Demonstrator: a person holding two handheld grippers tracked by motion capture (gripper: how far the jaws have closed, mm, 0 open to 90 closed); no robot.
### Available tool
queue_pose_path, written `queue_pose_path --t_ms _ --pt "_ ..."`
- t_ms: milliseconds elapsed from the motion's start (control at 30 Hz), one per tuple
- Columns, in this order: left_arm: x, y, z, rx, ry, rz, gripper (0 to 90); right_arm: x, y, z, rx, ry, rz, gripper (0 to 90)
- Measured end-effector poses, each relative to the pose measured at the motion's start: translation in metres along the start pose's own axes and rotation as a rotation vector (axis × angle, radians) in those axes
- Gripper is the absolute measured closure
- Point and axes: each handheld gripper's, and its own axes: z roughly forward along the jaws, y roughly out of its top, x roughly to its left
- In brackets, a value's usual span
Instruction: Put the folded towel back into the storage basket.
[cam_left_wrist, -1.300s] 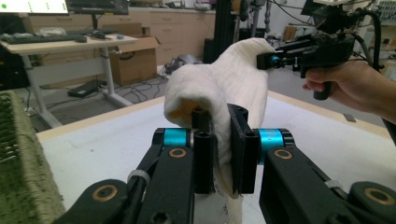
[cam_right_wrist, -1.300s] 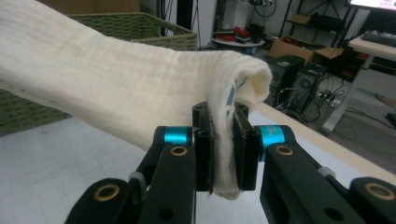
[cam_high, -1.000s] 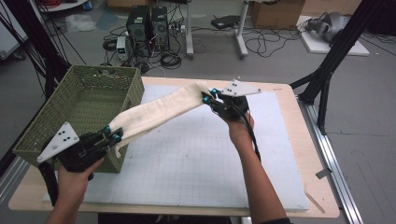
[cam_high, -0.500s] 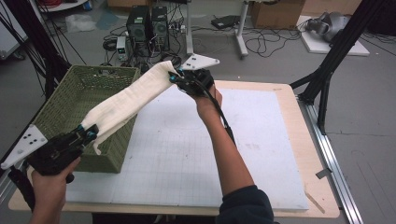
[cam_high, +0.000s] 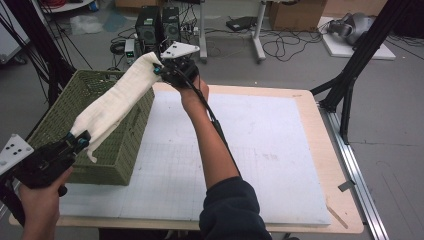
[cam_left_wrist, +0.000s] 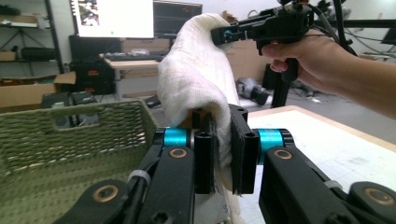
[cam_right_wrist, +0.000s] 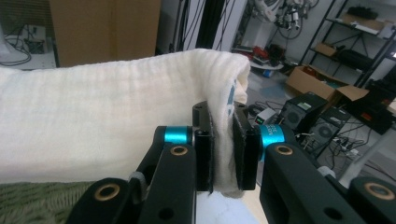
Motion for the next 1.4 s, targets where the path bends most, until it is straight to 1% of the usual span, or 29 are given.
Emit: queue_pose_path --t_ms 67,200,367,400,533,633,733,767,800,833,867,900,967,1000,1067,1100,1133,1167,1200,1233,1267,1300,1367,1400 --pt "0.002 0.000 -0.001 0.009 0.011 -0.007 81.5 0.002 0.003 0.009 0.012 -0.001 -0.002 81.2" --pt "0.006 -0.001 -0.002 0.021 0.038 -0.008 81.4 0.007 0.009 0.028 0.012 0.005 -0.005 81.2" --pt "0.014 -0.002 -0.006 0.033 0.071 -0.012 81.3 0.013 0.015 0.054 0.031 0.019 -0.009 81.2" --pt "0.015 -0.002 -0.007 0.032 0.075 -0.016 81.2 0.015 0.016 0.059 0.037 0.026 -0.003 81.2" --pt "0.022 -0.002 -0.012 0.038 0.098 -0.016 81.0 0.023 0.023 0.082 0.060 0.041 -0.017 81.2" --pt "0.028 -0.004 -0.015 0.043 0.119 -0.031 80.8 0.030 0.030 0.100 0.075 0.054 -0.028 81.2" --pt "0.035 -0.008 -0.016 0.048 0.137 -0.062 79.1 0.037 0.035 0.119 0.089 0.057 -0.027 80.9" --pt "0.037 -0.009 -0.016 0.055 0.145 -0.066 75.0 0.040 0.036 0.125 0.097 0.055 -0.027 78.4" --pt "0.040 -0.010 -0.017 0.050 0.161 -0.081 64.9 0.043 0.036 0.132 0.110 0.039 -0.018 68.4" --pt "0.042 -0.011 -0.017 0.040 0.183 -0.103 49.4 0.046 0.034 0.138 0.117 -0.002 -0.010 51.9" --pt "0.044 -0.011 -0.018 0.026 0.201 -0.134 37.5 0.048 0.032 0.143 0.125 -0.033 0.010 44.4" --pt "0.045 -0.011 -0.020 0.010 0.209 -0.151 32.8 0.049 0.030 0.146 0.133 -0.041 0.027 43.2" --pt "0.046 -0.011 -0.023 -0.009 0.217 -0.146 29.1 0.049 0.026 0.147 0.145 -0.028 0.056 37.4" --pt "0.047 -0.010 -0.024 -0.010 0.217 -0.142 27.7 0.049 0.025 0.146 0.148 -0.017 0.063 37.1" --pt "0.046 -0.010 -0.024 -0.007 0.218 -0.144 26.4 0.048 0.022 0.142 0.138 0.023 0.073 36.8" --pt "0.046 -0.010 -0.023 0.001 0.223 -0.142 26.1 0.048 0.022 0.138 0.138 0.028 0.071 35.2" --pt "0.045 -0.010 -0.023 0.007 0.217 -0.143 24.9 0.047 0.021 0.134 0.131 0.034 0.068 34.1" --pt "0.044 -0.010 -0.022 0.013 0.213 -0.142 23.4 0.046 0.020 0.131 0.119 0.053 0.080 33.8" --pt "0.042 -0.009 -0.021 0.019 0.220 -0.144 21.1 0.046 0.019 0.127 0.116 0.068 0.091 32.8" --pt "0.041 -0.009 -0.019 0.026 0.221 -0.138 17.5 0.046 0.019 0.122 0.114 0.071 0.090 31.5" --pt "0.040 -0.008 -0.019 0.034 0.221 -0.125 16.7 0.046 0.018 0.118 0.110 0.086 0.095 31.2" --pt "0.038 -0.008 -0.018 0.034 0.216 -0.120 16.7 0.045 0.016 0.114 0.104 0.105 0.100 30.6" --pt "0.037 -0.007 -0.017 0.031 0.200 -0.121 16.7 0.045 0.013 0.106 0.102 0.115 0.096 28.9" --pt "0.037 -0.007 -0.017 0.030 0.194 -0.118 16.8 0.045 0.011 0.102 0.098 0.128 0.102 28.2"
